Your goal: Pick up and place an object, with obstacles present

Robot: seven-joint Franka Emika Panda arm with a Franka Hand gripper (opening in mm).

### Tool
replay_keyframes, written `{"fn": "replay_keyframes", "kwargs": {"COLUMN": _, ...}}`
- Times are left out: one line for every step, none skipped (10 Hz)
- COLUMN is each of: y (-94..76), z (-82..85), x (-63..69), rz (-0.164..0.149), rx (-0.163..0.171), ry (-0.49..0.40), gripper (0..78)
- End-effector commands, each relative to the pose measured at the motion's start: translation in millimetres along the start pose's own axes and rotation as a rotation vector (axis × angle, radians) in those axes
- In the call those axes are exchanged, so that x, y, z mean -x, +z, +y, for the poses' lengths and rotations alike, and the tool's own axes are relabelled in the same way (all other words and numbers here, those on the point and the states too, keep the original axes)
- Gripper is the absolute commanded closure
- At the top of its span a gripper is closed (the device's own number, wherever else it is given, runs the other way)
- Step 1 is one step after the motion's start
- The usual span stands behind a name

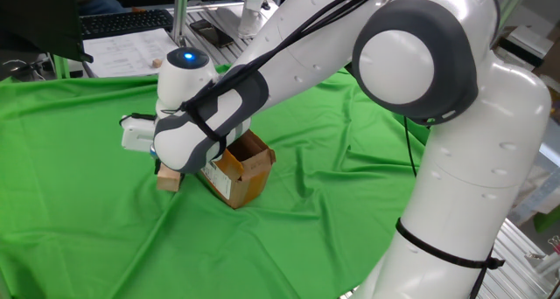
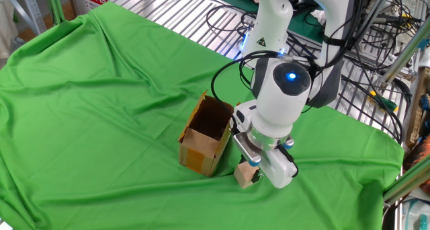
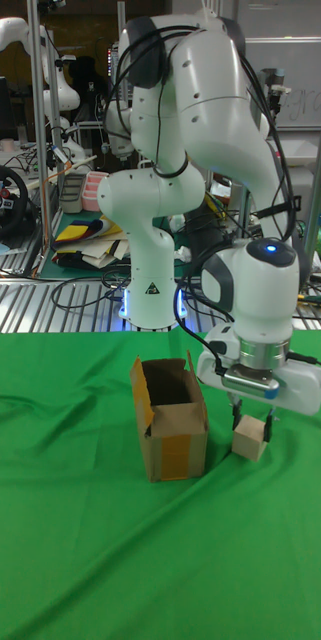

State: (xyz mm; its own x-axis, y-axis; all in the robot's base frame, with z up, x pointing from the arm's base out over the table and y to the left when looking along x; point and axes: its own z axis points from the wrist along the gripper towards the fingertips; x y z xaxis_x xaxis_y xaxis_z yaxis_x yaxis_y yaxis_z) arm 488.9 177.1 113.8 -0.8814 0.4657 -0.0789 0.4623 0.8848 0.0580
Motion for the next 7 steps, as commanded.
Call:
{"fn": "replay_keyframes", "kwargs": {"y": -0.1, "z": 1.0, "x": 0.2, "rz": 0.001, "rx": 0.005, "ry": -0.002, "gripper": 76.2}}
{"fn": "replay_keyframes", "kwargs": {"y": 0.6, "z": 1.0, "x": 0.1, "rz": 0.003, "rx": 0.005, "ry": -0.005, "gripper": 76.2}}
{"fn": "replay_keyframes", "kwargs": {"y": 0.9, "z": 1.0, "x": 0.1, "rz": 0.003, "rx": 0.005, "ry": -0.004, "gripper": 76.2}}
{"fn": "replay_keyframes", "kwargs": {"y": 1.1, "z": 1.0, "x": 0.1, "rz": 0.003, "rx": 0.005, "ry": -0.003, "gripper": 76.2}}
{"fn": "replay_keyframes", "kwargs": {"y": 1.1, "z": 1.0, "x": 0.1, "rz": 0.003, "rx": 0.005, "ry": 0.002, "gripper": 76.2}}
{"fn": "replay_keyframes", "kwargs": {"y": 1.1, "z": 1.0, "x": 0.1, "rz": 0.002, "rx": 0.005, "ry": 0.009, "gripper": 76.2}}
{"fn": "replay_keyframes", "kwargs": {"y": 1.1, "z": 1.0, "x": 0.0, "rz": 0.002, "rx": 0.004, "ry": 0.012, "gripper": 76.2}}
